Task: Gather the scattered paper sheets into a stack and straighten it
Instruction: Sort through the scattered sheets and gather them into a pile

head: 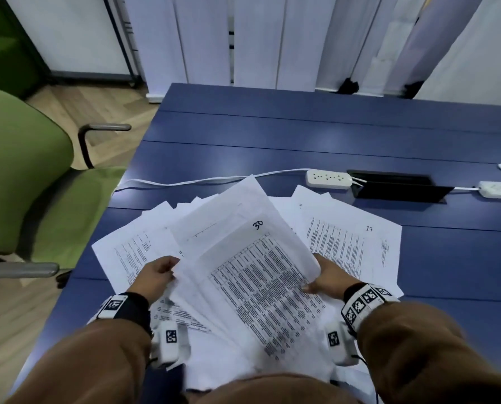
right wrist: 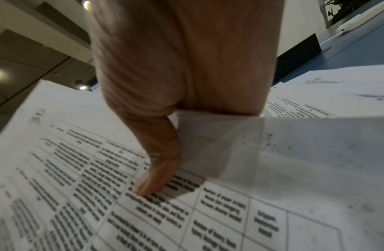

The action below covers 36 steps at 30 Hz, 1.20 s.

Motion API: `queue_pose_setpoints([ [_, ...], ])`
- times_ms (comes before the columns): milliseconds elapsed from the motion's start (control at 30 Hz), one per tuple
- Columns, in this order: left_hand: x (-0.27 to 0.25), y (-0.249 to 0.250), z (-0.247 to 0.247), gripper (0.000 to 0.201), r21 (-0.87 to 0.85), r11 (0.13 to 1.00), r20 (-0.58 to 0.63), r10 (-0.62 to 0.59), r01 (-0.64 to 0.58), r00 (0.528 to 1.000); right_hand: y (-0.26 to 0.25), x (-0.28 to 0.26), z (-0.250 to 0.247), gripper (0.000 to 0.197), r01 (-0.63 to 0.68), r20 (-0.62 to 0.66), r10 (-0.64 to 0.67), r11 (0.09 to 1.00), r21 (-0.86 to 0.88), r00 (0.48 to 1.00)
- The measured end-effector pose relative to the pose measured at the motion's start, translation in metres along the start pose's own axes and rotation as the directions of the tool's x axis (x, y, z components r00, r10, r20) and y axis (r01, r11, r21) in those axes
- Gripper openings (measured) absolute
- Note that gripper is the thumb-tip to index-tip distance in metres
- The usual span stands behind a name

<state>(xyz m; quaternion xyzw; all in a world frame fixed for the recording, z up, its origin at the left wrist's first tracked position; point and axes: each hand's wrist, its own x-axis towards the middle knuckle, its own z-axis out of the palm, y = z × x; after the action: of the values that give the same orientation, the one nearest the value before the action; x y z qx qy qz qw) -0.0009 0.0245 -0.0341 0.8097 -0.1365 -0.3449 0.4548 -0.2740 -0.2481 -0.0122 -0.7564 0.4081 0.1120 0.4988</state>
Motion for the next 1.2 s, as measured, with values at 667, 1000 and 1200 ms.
queue_pose_setpoints([
  [667,0.009,0.003,0.065,0.048,-0.029,0.985,-0.282,-0.169,0.168,0.944,0.051,0.001,-0.003,0.063,-0.207,-0.474,0.331,0.933,0.295,0.816],
  [1000,-0.016,0.032,0.128,0.039,-0.071,0.993,0.083,-0.093,0.099,0.992,0.007,0.019,0.041,0.026,-0.048,-0.356,0.139,0.966,0.253,0.924],
  [1200,-0.009,0.027,0.118,0.032,0.014,0.999,-0.016,-0.044,0.044,0.999,0.013,0.011,0.036,0.084,-0.097,-0.212,0.273,0.796,0.597,0.938],
])
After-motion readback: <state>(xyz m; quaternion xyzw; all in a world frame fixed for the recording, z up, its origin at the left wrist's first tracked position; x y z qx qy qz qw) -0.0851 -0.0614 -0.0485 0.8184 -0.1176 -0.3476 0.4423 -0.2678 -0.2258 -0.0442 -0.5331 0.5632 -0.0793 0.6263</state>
